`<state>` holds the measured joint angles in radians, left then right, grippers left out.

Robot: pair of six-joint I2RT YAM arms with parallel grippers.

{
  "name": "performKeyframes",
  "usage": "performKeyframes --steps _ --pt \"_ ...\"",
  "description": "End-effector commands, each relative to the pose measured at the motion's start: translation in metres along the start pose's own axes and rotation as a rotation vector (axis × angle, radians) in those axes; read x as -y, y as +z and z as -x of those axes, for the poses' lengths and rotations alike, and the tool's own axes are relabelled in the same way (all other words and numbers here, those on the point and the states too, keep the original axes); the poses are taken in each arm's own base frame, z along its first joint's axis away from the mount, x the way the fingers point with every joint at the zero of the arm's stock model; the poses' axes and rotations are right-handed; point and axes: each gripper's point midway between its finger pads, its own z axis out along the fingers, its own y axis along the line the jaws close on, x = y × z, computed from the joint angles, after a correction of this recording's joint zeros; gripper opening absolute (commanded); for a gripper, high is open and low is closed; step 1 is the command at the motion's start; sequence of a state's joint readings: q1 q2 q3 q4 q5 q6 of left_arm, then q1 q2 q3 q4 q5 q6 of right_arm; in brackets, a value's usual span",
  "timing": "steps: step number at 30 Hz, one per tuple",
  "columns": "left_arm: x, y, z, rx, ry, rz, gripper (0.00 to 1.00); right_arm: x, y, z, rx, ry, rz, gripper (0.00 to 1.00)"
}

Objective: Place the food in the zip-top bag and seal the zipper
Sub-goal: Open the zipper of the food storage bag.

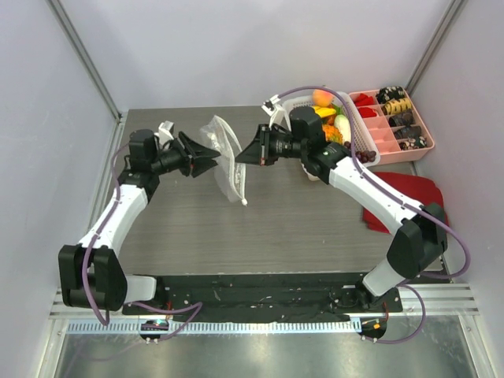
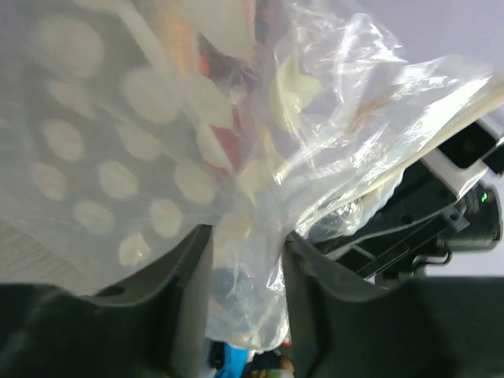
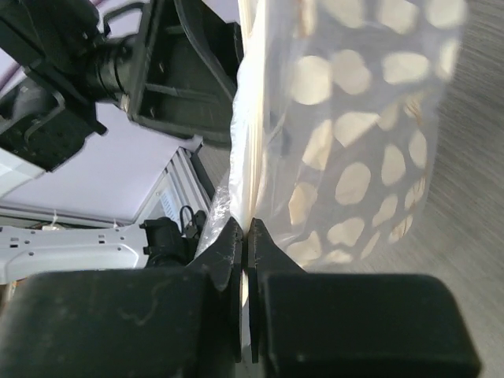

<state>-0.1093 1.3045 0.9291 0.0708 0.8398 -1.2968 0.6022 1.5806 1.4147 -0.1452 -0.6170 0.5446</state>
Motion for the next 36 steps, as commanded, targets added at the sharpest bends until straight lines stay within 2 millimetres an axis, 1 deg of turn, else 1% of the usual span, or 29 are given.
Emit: performKeyframes --steps 1,2,3,4,5,7,8,10,11,12,13,14,15,17,18,21,22,24,25,26,27,28,29,30,31,32,33,34,36 --pt "0.024 -0.033 0.015 0.09 0.326 0.124 0.5 -0.033 -0.025 0.024 0.121 0.05 0.026 0.01" --pt "0.013 -0.038 0.015 0.102 0.398 0.209 0.62 -0.03 -0.024 0.019 0.114 0.079 0.019 0.01" --pt "0.021 -0.044 0.019 0.125 0.467 0.234 0.68 -0.029 -0.023 0.019 0.121 0.096 0.011 0.01" --pt "0.022 -0.049 0.018 0.138 0.51 0.265 0.72 -0.028 -0.023 0.019 0.129 0.132 0.005 0.01" --pt "0.022 -0.049 0.014 0.122 0.593 0.276 0.75 -0.023 -0.022 0.015 0.126 0.156 -0.006 0.01" --pt "0.023 -0.054 0.002 0.098 0.636 0.305 0.75 -0.018 -0.018 0.015 0.133 0.184 -0.021 0.01" --pt "0.023 -0.05 -0.006 0.085 0.678 0.321 0.75 -0.016 -0.016 0.013 0.13 0.193 -0.026 0.01" --pt "0.021 -0.049 -0.017 0.057 0.761 0.361 0.77 -0.014 -0.011 0.016 0.135 0.203 -0.029 0.01" --pt "0.021 -0.043 -0.029 0.028 0.806 0.371 0.77 -0.014 -0.01 0.017 0.139 0.209 -0.036 0.01" --pt "0.025 -0.043 -0.025 0.054 0.861 0.399 0.77 -0.015 -0.009 0.018 0.139 0.213 -0.036 0.01" --pt "0.024 -0.041 -0.026 0.049 0.884 0.411 0.79 -0.017 -0.007 0.02 0.141 0.212 -0.034 0.01" --pt "0.023 -0.037 -0.03 0.035 0.91 0.419 0.86 -0.018 -0.006 0.022 0.144 0.215 -0.033 0.01" --pt "0.024 -0.037 -0.021 0.07 0.94 0.465 0.86 -0.021 -0.006 0.023 0.148 0.21 -0.024 0.01" --pt "0.016 -0.035 -0.02 0.044 0.976 0.516 0.86 -0.027 -0.004 0.026 0.151 0.205 -0.007 0.01" --pt "0.012 -0.031 -0.018 0.033 0.977 0.538 0.85 -0.031 -0.004 0.027 0.151 0.2 0.001 0.01" --pt "0.0 -0.027 -0.014 -0.005 0.997 0.609 0.68 -0.034 -0.002 0.023 0.144 0.204 0.012 0.01" --pt "-0.005 -0.03 -0.006 0.013 1.011 0.66 0.49 -0.031 -0.002 0.019 0.137 0.206 0.003 0.01" --pt "-0.015 -0.037 -0.001 0.005 1.0 0.717 0.3 -0.019 -0.004 0.013 0.134 0.185 -0.056 0.01" --pt "-0.017 -0.045 0.009 0.026 0.968 0.729 0.18 -0.011 -0.005 0.01 0.129 0.167 -0.093 0.01" --pt "-0.02 -0.049 0.013 0.026 0.941 0.736 0.11 0.0 -0.008 0.002 0.11 0.162 -0.144 0.01" --pt "-0.02 -0.053 0.015 0.028 0.921 0.726 0.05 0.009 -0.012 0.002 0.118 0.107 -0.188 0.01" --pt "-0.02 -0.058 0.02 0.033 0.89 0.713 0.0 0.02 -0.014 -0.002 0.109 0.083 -0.219 0.01" --pt "-0.021 -0.062 0.02 0.023 0.88 0.712 0.0 0.029 -0.018 -0.009 0.086 0.06 -0.26 0.01" --pt "-0.021 -0.064 0.019 0.022 0.876 0.708 0.0 0.036 -0.021 -0.009 0.076 -0.021 -0.288 0.01" --pt "-0.018 -0.066 0.018 0.02 0.881 0.7 0.0 0.05 -0.025 -0.009 0.08 -0.047 -0.341 0.01" --pt "-0.016 -0.066 0.015 0.005 0.883 0.686 0.01 0.06 -0.028 -0.014 0.057 -0.074 -0.374 0.01" --pt "-0.017 -0.068 0.012 -0.006 0.881 0.686 0.0 0.069 -0.031 -0.014 0.048 -0.097 -0.408 0.01" --pt "-0.017 -0.067 0.011 -0.018 0.882 0.686 0.0 0.085 -0.036 -0.014 0.036 -0.119 -0.452 0.01" --pt "-0.018 -0.067 0.007 -0.053 0.884 0.678 0.0 0.099 -0.04 -0.019 0.005 -0.119 -0.481 0.01"
